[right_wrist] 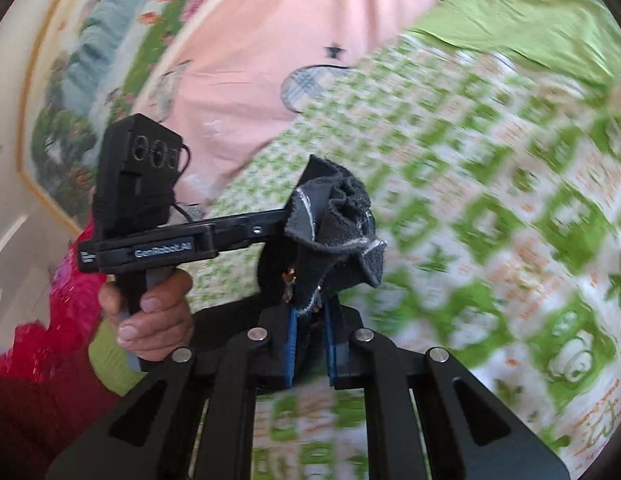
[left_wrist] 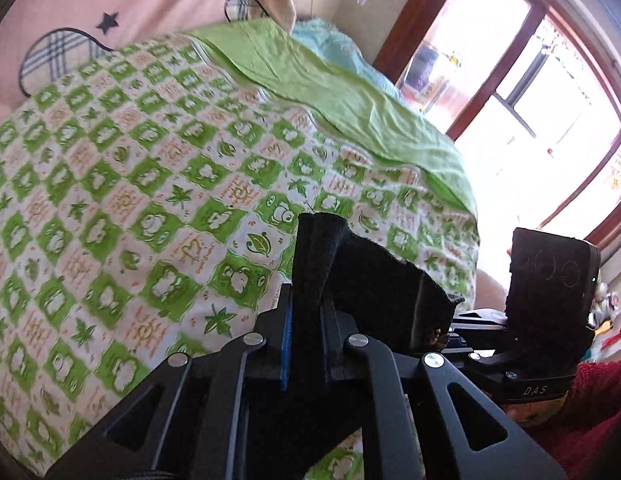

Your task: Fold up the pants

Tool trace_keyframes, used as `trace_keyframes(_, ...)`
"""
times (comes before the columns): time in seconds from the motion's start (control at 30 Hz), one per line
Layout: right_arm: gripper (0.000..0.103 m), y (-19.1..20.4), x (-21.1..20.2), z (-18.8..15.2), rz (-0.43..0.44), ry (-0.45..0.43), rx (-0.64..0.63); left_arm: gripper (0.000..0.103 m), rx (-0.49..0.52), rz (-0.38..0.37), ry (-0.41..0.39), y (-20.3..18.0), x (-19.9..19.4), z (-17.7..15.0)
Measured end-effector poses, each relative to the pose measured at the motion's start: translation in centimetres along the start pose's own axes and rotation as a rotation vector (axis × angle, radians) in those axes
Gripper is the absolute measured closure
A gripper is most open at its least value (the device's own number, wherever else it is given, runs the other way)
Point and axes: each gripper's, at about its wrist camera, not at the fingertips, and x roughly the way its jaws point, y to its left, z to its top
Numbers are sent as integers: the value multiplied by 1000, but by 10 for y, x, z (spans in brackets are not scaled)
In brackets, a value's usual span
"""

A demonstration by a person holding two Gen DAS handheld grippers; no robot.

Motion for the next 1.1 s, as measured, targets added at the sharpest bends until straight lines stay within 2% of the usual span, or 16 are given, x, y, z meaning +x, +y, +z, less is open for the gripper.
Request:
trace_keyframes(0.23,90,57,18,-5,152,38,-136,93,-66,8,-129,10,-71,-36)
trace_keyframes(0.5,90,89,53,-23,203,133,-218,93,-164,55,-198,32,-112,-85)
trace_keyframes(0.73,90,100,86,-40,236,211,-227,93,-272,92,-229,62,-125,-127)
trace_keyframes(0.93,90,105,120,-58,224,287,-237,93,-385,107,-228,93,-121,-160)
trace_keyframes(1.1,90,106,136,-67,208,337,-241,94,-439,126,-217,105,-119,-183)
